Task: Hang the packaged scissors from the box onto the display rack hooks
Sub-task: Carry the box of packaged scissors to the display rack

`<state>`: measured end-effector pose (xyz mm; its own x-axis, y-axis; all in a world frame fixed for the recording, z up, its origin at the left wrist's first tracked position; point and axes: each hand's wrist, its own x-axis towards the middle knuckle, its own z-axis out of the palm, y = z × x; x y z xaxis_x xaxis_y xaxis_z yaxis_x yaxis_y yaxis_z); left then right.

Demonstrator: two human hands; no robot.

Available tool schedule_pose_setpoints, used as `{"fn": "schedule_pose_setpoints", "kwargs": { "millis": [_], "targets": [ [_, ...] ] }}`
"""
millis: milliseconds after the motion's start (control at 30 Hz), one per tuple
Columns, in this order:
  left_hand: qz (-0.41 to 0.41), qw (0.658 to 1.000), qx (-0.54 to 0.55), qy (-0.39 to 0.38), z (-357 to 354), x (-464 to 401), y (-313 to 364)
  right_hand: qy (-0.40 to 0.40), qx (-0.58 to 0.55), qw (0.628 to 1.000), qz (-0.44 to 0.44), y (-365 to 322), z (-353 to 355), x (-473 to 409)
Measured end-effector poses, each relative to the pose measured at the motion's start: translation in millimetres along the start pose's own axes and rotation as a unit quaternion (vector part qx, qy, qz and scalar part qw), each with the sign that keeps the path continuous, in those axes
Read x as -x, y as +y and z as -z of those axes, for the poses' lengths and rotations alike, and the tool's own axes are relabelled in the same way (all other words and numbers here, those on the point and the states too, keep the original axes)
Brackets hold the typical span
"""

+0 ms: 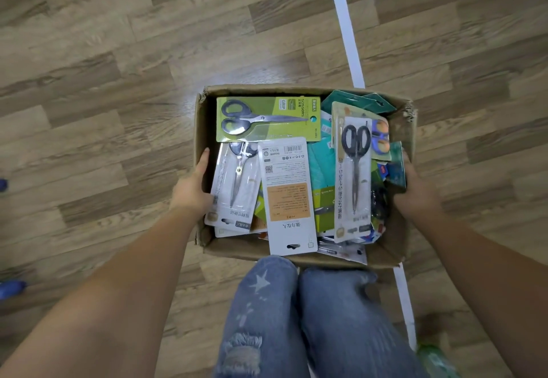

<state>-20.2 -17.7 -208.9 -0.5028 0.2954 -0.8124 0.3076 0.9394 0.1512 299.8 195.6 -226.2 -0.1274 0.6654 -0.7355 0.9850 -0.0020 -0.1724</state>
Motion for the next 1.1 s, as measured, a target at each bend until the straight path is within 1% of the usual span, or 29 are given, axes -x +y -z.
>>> {"fn": "schedule_pose_setpoints", "kwargs": {
  "millis": [133, 267, 467, 600, 733, 833, 967, 1100],
  "targets": [
    [0.007, 1.000, -0.024, -0.008, 22.3, 1.6, 12.0, -0.026, 0.003, 1.000, 0.008, -16.5, 23.3, -1.4],
    [0.018, 0.998, -0.056, -0.029, 49.9, 25.2, 24.8, -0.046, 0.056, 0.997, 0.018, -37.4, 62.9, 10.3],
    [0.044, 0.995, -0.063, -0.062, 101.2, 106.7, 41.2, -0.079, 0.091, 0.992, 0.021, -63.6, 136.8, 75.7],
    [0.047, 0.995, -0.075, -0.051, 157.4, 176.3, 66.5, -0.089, 0.112, 0.990, 0.012, -82.9, 205.9, 133.2],
    [0.033, 0.996, -0.082, -0.030, 214.1, 244.2, 94.0, -0.069, 0.120, 0.990, 0.026, -104.8, 281.2, 185.4],
    [0.020, 0.996, -0.084, -0.004, 255.9, 272.7, 114.3, -0.050, 0.142, 0.987, 0.052, -128.1, 335.0, 202.5],
    [0.010, 0.999, -0.046, 0.017, 298.3, 278.5, 145.6, -0.023, 0.140, 0.988, 0.065, -162.8, 391.9, 199.7],
    [-0.022, 0.999, 0.003, 0.046, 340.0, 250.7, 185.8, 0.025, 0.138, 0.987, 0.076, -206.3, 437.0, 171.4]
  ]
}}
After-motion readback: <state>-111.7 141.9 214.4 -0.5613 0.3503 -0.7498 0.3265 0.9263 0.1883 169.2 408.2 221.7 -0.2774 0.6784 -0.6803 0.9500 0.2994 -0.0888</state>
